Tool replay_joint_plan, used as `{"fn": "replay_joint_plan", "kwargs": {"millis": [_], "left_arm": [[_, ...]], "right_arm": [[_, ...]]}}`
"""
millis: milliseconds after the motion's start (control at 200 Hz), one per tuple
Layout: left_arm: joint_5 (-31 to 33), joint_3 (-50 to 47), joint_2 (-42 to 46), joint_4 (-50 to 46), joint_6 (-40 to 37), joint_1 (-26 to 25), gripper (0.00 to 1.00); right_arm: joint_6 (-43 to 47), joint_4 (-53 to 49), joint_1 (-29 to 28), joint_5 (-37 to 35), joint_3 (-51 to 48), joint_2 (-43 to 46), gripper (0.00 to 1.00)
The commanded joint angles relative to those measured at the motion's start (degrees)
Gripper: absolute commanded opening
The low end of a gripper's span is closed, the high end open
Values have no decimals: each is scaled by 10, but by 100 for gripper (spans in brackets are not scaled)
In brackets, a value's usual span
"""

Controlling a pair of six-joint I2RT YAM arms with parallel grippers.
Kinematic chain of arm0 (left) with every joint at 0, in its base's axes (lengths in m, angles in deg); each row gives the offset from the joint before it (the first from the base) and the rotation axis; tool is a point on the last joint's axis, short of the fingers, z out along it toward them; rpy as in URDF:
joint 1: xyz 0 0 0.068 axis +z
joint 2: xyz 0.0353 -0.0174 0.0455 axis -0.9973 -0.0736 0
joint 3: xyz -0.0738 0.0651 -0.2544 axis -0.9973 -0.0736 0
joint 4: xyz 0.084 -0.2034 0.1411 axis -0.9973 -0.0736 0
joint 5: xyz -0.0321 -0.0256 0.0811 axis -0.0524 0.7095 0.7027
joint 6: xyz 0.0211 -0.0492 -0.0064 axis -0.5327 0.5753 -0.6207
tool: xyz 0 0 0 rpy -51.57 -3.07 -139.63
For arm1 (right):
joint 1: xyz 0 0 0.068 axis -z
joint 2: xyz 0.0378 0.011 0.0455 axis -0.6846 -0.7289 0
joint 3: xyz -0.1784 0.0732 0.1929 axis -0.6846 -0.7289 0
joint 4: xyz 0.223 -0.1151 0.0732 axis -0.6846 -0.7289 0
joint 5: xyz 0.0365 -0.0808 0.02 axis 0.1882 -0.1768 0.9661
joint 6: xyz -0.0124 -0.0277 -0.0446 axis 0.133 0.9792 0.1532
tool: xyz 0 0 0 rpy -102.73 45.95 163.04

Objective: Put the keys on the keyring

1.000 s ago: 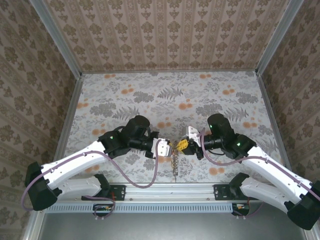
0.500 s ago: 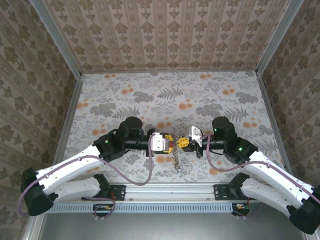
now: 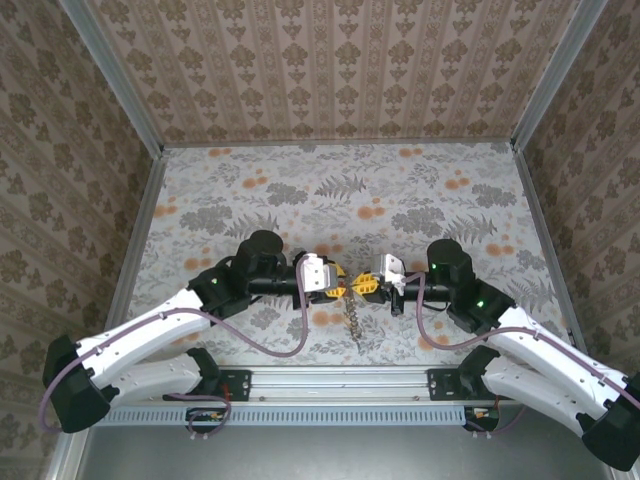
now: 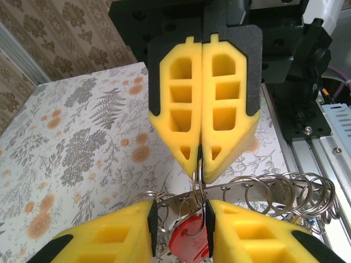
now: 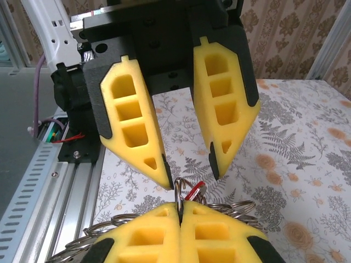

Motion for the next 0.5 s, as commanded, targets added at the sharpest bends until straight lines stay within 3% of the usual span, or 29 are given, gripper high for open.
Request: {"fn": "replay_joint_plan", "kwargs": {"millis": [0,285,495], "left_arm": [[-7,-3,1,14,24,4,30],[-21,-1,-2,20,34,5,28],[-35,0,-1,17,32,4,15]], "right_arm": [[-17,51,-5,-5,-4,11,0],[-32,81,-16,-12,-16,1,0],[-37,91,-17,-17,-20,-3,0]]}}
